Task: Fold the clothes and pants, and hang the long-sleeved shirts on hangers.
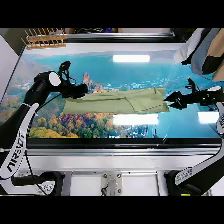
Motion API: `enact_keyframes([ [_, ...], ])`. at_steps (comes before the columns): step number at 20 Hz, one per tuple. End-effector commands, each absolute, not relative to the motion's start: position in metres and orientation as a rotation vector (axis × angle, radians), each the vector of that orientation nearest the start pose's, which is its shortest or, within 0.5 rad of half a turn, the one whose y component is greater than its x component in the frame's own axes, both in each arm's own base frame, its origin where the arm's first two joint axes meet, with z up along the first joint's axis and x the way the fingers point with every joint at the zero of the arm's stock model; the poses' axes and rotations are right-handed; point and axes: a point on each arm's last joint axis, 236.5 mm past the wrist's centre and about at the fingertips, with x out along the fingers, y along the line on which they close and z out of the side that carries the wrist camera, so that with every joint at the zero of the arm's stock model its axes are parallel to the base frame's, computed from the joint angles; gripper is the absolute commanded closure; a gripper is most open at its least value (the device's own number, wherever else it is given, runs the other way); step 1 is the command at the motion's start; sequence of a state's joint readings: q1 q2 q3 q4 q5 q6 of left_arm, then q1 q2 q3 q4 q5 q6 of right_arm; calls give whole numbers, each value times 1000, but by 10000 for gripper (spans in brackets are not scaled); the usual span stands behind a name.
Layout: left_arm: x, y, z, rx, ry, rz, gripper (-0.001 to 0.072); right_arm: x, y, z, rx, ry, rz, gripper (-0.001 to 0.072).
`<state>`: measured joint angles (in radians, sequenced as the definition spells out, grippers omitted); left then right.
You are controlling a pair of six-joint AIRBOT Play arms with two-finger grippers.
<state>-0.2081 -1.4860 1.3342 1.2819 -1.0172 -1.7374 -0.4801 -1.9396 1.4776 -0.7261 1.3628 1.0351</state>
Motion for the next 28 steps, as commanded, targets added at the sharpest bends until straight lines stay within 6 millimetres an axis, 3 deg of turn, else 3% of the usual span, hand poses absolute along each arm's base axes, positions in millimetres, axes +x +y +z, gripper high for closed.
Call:
enact_keyframes([
  [1,433,-176,4,-279,1202,-254,702,465,-7,-96,815,1267,531,-8],
  [4,431,-181,4,-272,1203,-265,702,478,20,-97,791,1249,544,-8],
  [7,430,-181,4,-272,1205,-265,702,487,34,-100,774,1241,523,6],
  [8,431,-181,4,-271,1204,-264,702,489,35,-101,776,1239,516,137],
  [9,431,-181,4,-272,1203,-264,702,489,35,-101,776,1237,514,347],
  [11,434,-181,5,-274,1191,-264,702,487,35,-99,781,1243,520,624],
  [12,436,-181,7,-277,1178,-264,702,486,35,-97,773,1248,523,698],
  [16,449,-198,2,-316,1156,-287,703,476,14,-68,641,1323,475,699],
  [20,474,-260,-18,-317,1178,-417,703,472,-8,1,423,1378,387,700],
  [22,484,-297,-33,-325,1191,-483,703,477,0,42,379,1343,375,699],
  [25,487,-350,-56,-319,1216,-572,703,481,31,94,348,1285,386,700],
  [28,478,-392,-79,-290,1248,-639,703,477,63,122,298,1245,423,699],
])
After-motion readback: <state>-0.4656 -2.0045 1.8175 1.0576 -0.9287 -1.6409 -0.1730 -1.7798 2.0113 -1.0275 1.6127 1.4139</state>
